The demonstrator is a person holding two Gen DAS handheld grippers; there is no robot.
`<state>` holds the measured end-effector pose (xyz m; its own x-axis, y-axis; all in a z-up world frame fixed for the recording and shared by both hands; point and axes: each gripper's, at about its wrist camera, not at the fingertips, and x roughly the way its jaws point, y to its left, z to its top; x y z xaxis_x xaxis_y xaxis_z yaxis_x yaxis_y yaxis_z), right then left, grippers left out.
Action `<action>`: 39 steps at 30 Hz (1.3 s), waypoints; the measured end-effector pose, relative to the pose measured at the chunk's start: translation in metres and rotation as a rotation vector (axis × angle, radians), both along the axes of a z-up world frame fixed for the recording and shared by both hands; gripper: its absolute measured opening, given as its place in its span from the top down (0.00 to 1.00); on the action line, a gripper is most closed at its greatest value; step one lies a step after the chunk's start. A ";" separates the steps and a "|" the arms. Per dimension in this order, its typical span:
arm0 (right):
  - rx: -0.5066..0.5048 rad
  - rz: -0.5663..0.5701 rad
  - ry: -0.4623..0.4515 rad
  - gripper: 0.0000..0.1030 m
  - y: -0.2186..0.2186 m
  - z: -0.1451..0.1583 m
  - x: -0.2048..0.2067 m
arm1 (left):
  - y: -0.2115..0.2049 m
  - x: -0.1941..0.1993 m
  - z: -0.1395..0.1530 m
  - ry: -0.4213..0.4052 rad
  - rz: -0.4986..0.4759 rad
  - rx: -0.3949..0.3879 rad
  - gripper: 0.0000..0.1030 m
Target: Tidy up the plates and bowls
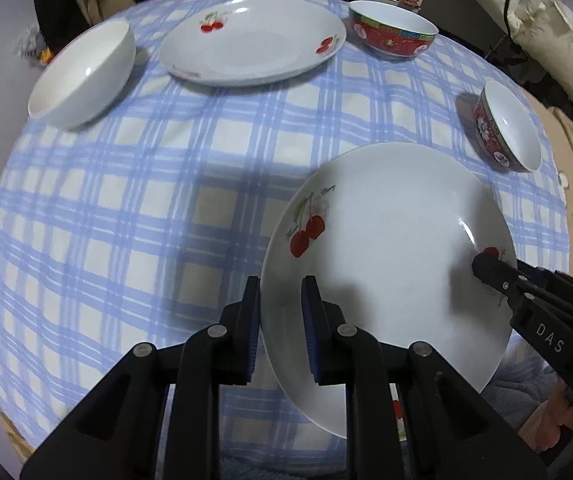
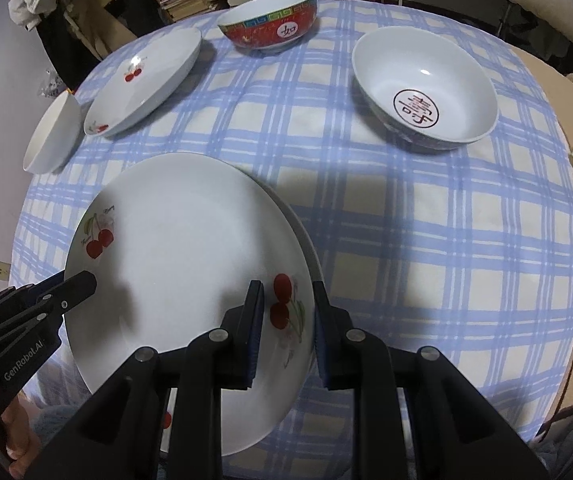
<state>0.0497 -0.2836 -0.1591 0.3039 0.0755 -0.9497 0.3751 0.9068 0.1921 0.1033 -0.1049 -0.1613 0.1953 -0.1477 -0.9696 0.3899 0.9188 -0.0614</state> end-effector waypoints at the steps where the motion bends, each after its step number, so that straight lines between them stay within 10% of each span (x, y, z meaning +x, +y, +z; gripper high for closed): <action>1: -0.007 0.001 0.004 0.76 0.001 -0.001 0.001 | 0.004 0.001 -0.003 0.016 0.013 -0.021 0.82; 39: -0.033 -0.038 -0.047 0.74 -0.001 0.011 -0.001 | 0.004 -0.002 -0.011 0.012 0.003 0.021 0.80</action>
